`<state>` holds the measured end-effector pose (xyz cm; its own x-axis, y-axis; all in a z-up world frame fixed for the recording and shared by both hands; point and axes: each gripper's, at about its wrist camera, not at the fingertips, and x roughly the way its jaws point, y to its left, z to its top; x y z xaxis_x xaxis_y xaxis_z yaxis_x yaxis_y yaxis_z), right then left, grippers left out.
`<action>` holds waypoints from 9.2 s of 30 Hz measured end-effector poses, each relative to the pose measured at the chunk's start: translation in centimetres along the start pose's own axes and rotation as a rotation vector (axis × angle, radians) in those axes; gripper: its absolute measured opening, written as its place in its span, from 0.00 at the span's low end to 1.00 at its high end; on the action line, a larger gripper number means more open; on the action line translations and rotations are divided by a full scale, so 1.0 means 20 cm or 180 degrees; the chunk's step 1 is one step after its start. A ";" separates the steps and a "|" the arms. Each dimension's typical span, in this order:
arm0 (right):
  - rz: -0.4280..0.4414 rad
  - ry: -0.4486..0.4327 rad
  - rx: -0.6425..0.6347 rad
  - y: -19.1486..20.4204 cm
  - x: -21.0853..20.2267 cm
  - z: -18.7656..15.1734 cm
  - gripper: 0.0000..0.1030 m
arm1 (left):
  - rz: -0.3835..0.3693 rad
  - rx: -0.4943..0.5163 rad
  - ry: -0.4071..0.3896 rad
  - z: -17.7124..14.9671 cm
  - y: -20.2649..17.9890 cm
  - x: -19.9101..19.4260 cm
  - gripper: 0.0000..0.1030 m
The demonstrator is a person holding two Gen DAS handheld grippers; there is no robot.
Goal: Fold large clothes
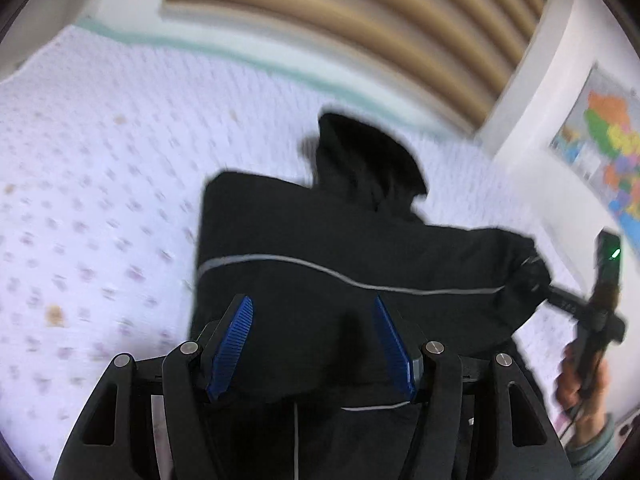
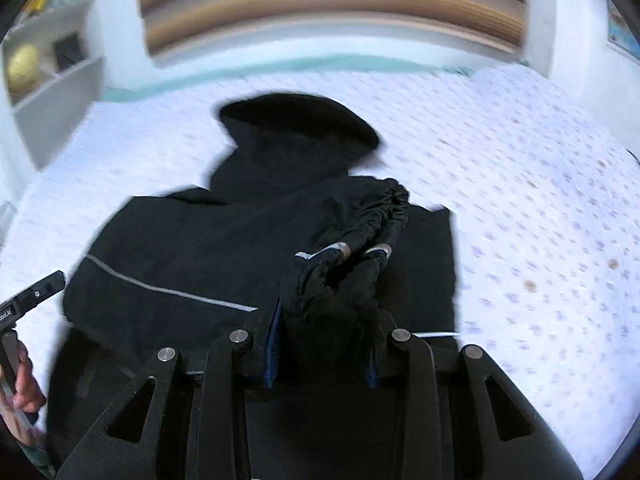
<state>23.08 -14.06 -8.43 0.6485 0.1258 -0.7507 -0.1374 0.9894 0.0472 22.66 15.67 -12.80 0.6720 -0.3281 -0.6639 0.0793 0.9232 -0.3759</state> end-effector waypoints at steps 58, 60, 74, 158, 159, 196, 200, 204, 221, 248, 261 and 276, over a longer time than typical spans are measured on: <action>0.0344 0.0476 0.0109 -0.18 -0.09 0.71 0.80 | 0.0245 0.0330 0.0740 1.05 -0.62 0.15 0.64; 0.0325 0.0443 0.0140 -0.19 -0.04 0.78 0.80 | 0.0303 0.0376 0.0689 1.13 -0.63 0.22 0.64; 0.0390 0.0905 0.0607 -0.38 0.96 1.04 0.80 | 0.0555 0.0060 0.0937 1.29 -0.29 1.19 0.64; 0.1656 0.1455 0.0521 -0.36 1.90 1.31 0.31 | -0.0743 -0.0479 0.1345 1.56 0.14 1.88 0.36; 0.1690 0.1387 0.0459 -0.35 1.86 1.32 0.24 | -0.0781 -0.0451 0.1338 1.55 0.13 1.85 0.15; 0.1198 0.0876 0.0016 -0.24 0.00 0.10 0.55 | -0.0237 0.0378 0.1019 0.37 -0.33 -0.12 0.19; 0.1354 0.0527 0.0053 -0.11 -0.01 0.32 0.74 | -0.0576 0.0100 0.0736 0.56 -0.39 -0.10 0.39; 0.1191 0.0985 -0.0053 0.11 0.31 0.25 0.71 | -0.0755 -0.0214 0.1032 0.51 -0.39 0.16 0.39; 0.1224 0.1036 -0.0199 0.23 0.19 -0.02 0.61 | -0.0738 -0.0355 0.1301 0.14 -0.38 0.10 0.36; 0.0733 0.1298 0.0433 -0.44 -0.16 -0.47 0.57 | 0.0427 -0.1347 0.1323 -0.49 0.37 -0.82 0.55; 0.0388 0.1816 0.0901 -0.90 -0.17 -0.93 0.57 | 0.0242 -0.1476 0.1803 -0.71 0.35 -0.60 0.55; 0.1200 0.1657 0.0701 -0.68 -0.24 -0.83 0.33 | -0.1062 -0.1648 0.1468 -0.61 0.05 -0.57 0.52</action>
<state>9.40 -29.25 -16.30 0.1337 0.4682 -0.8734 -0.0919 0.8834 0.4595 6.12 17.80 -13.52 0.2888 -0.7278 -0.6220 -0.2074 0.5867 -0.7828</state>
